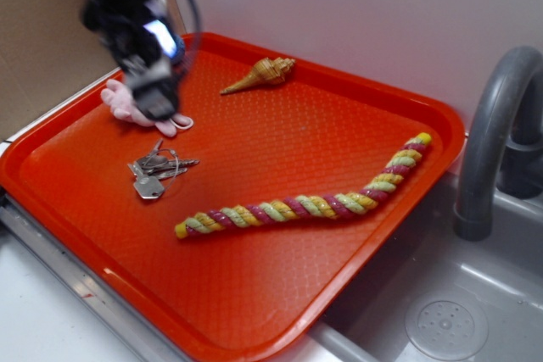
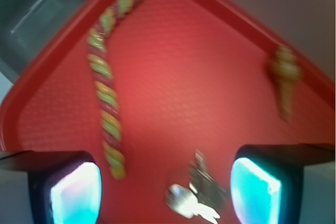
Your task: Grab the multicolored rope.
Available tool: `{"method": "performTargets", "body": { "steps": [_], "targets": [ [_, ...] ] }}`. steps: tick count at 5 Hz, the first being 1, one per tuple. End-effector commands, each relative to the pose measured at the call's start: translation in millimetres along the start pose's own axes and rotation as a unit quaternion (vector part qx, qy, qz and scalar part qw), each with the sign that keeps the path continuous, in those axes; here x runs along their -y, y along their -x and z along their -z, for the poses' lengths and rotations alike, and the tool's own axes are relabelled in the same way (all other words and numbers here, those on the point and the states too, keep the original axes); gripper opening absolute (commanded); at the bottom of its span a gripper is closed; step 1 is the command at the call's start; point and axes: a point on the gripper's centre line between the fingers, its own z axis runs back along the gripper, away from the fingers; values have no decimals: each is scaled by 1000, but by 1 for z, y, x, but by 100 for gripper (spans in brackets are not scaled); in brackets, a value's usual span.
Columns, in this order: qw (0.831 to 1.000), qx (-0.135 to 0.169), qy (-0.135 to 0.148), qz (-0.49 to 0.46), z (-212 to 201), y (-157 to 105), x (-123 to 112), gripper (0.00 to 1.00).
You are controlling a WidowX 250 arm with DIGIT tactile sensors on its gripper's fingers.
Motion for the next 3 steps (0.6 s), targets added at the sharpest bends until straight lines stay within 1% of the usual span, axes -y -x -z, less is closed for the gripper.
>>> {"method": "performTargets", "body": {
  "steps": [1,2,3],
  "targets": [
    [998,-37,6,42,35,-9,39,100],
    [997,-73,3,28,58,-8,40,100],
    [995,-83,19,49,76,-7,44,100]
  ]
}}
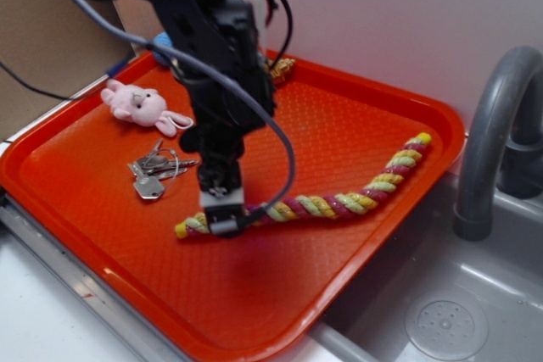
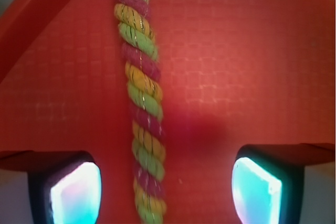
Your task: Grab the multicolored rope.
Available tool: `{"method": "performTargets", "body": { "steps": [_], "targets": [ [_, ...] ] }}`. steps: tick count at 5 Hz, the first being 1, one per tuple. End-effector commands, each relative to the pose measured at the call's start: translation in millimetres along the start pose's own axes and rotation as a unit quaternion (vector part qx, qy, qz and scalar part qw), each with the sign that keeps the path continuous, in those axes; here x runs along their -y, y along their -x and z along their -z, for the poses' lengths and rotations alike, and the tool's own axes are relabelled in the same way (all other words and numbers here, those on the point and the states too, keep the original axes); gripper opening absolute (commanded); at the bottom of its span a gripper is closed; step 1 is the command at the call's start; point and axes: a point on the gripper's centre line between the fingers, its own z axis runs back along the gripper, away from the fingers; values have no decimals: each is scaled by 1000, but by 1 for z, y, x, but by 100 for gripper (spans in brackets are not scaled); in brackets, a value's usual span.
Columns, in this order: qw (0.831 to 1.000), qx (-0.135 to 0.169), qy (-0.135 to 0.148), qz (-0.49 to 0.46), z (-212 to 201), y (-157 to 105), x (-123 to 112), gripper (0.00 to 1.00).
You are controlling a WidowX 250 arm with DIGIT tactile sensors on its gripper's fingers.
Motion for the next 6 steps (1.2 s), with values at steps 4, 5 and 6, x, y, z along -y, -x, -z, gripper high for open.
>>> {"method": "performTargets", "body": {
  "steps": [4,5,6],
  "targets": [
    [1000,-11,-11,18,13,0,19,0],
    [999,-10,-21,-22,4,0,4,0],
    [996,-13,-26,-79,-11,0,-22,0]
  ]
}}
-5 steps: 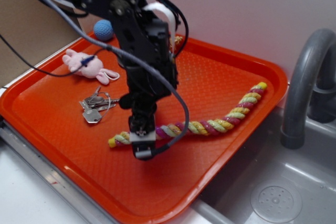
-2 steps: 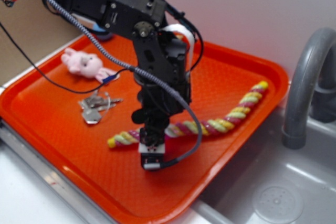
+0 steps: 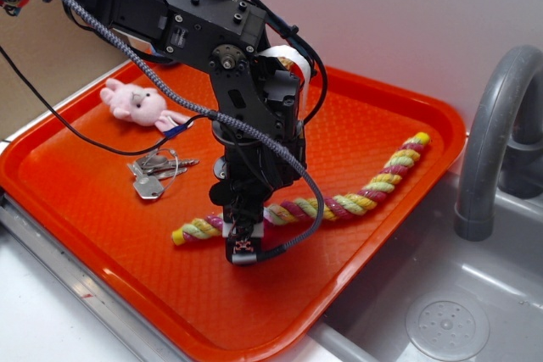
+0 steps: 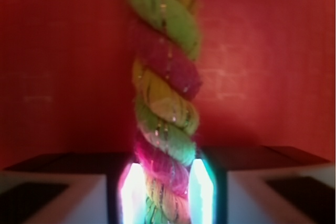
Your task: Grab the multicolored rope.
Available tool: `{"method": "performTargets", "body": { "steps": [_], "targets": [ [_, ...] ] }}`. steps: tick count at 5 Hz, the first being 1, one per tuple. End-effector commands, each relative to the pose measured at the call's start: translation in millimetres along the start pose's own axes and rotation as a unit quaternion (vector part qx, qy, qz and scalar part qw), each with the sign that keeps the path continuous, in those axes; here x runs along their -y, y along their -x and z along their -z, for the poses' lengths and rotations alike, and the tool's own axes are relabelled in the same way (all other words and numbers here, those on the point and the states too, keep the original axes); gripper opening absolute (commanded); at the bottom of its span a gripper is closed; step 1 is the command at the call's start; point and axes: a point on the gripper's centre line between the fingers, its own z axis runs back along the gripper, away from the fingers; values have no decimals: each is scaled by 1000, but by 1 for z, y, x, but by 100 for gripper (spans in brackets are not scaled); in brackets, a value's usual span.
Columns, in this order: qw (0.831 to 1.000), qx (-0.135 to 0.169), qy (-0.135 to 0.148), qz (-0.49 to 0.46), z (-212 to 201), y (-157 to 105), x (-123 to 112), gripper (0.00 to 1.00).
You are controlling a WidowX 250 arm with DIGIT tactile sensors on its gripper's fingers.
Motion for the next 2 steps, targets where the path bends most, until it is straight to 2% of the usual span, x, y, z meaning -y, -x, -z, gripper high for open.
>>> {"method": "performTargets", "body": {
  "steps": [1,2],
  "targets": [
    [987,56,23,-148,-60,20,-58,0],
    [973,76,9,-216,-94,44,-85,0]
  ]
}}
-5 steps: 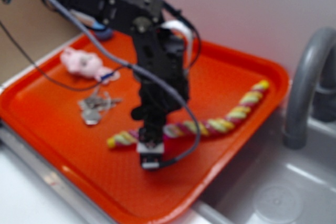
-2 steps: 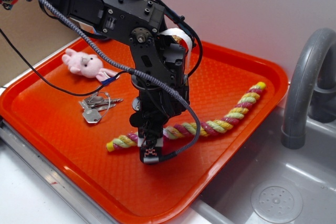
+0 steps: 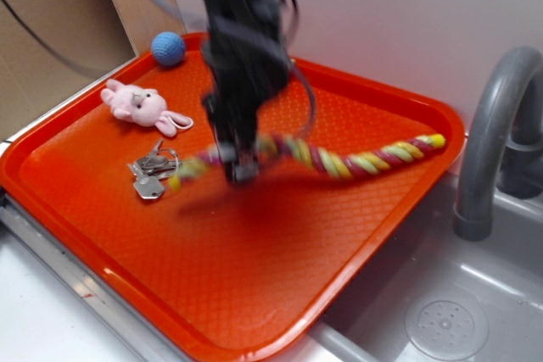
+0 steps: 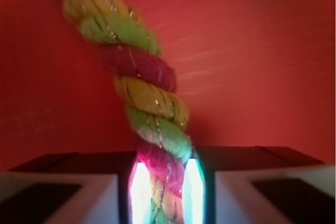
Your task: Grab the multicolored rope.
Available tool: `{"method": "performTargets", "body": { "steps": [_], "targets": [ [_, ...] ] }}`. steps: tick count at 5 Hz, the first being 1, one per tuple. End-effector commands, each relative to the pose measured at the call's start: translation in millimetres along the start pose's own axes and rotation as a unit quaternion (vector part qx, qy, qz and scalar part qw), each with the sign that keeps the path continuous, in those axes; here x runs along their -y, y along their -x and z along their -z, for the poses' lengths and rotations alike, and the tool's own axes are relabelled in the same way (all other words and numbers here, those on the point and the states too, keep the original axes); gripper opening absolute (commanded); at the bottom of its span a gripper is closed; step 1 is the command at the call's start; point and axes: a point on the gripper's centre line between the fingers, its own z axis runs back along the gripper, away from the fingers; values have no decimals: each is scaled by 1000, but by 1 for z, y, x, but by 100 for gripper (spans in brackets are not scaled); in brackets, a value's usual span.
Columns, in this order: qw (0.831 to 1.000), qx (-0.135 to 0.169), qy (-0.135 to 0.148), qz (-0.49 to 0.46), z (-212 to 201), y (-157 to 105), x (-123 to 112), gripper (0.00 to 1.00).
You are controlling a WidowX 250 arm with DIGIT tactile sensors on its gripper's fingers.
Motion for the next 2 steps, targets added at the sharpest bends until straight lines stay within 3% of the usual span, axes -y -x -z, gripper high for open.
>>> {"method": "performTargets", "body": {
  "steps": [1,2],
  "targets": [
    [988,81,2,-133,-82,46,-40,0],
    [970,117,-18,-211,-111,78,-71,0]
  ]
}}
